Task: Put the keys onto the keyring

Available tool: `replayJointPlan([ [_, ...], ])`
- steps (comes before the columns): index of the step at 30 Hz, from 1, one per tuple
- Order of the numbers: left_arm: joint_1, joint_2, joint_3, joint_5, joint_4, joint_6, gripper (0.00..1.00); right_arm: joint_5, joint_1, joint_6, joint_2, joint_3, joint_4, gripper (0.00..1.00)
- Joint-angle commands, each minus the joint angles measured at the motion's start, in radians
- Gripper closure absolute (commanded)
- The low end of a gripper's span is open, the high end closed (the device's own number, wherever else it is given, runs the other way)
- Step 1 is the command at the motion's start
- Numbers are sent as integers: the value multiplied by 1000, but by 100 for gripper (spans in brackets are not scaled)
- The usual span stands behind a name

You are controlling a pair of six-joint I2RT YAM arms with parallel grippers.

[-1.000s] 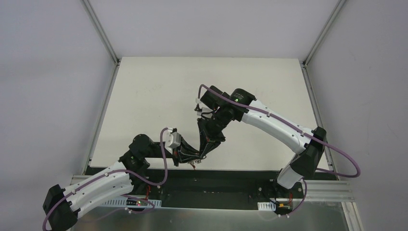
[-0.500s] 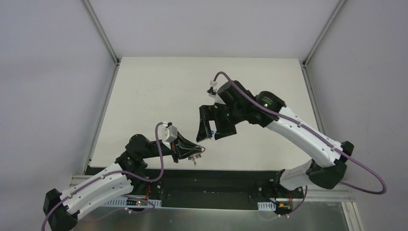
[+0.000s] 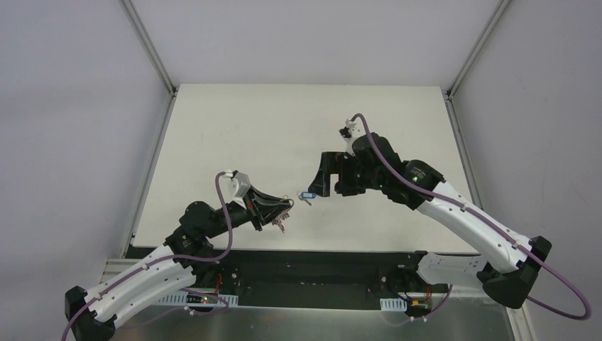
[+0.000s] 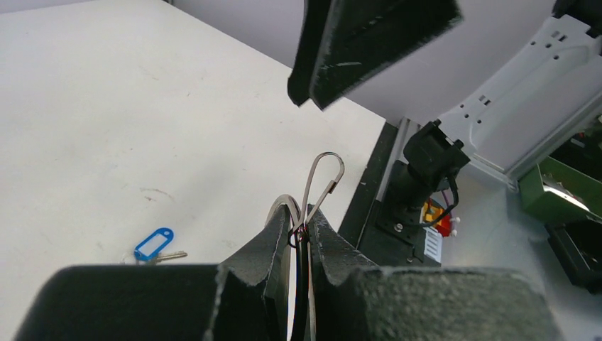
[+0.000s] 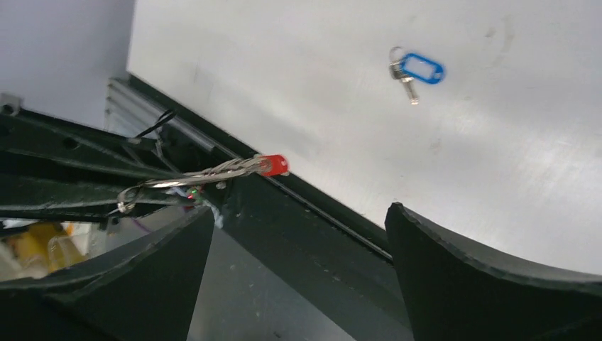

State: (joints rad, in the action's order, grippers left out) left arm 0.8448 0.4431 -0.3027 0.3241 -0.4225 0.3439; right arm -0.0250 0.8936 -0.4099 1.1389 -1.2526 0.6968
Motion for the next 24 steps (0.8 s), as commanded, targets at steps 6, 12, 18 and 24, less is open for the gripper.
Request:
replayJointPlan([
  [6, 6, -24, -29, -179, -9, 54, 100, -399, -5, -100, 29, 19, -337, 34],
  [12, 6, -38, -30, -190, -9, 71, 100, -484, -2, -155, 109, -40, -379, 43],
  [18, 5, -32, -32, -172, -13, 78, 100, -513, 13, -167, 176, -65, -414, 62],
  [24, 6, -30, -30, -160, -15, 74, 100, -505, 33, -155, 190, -81, -413, 66],
])
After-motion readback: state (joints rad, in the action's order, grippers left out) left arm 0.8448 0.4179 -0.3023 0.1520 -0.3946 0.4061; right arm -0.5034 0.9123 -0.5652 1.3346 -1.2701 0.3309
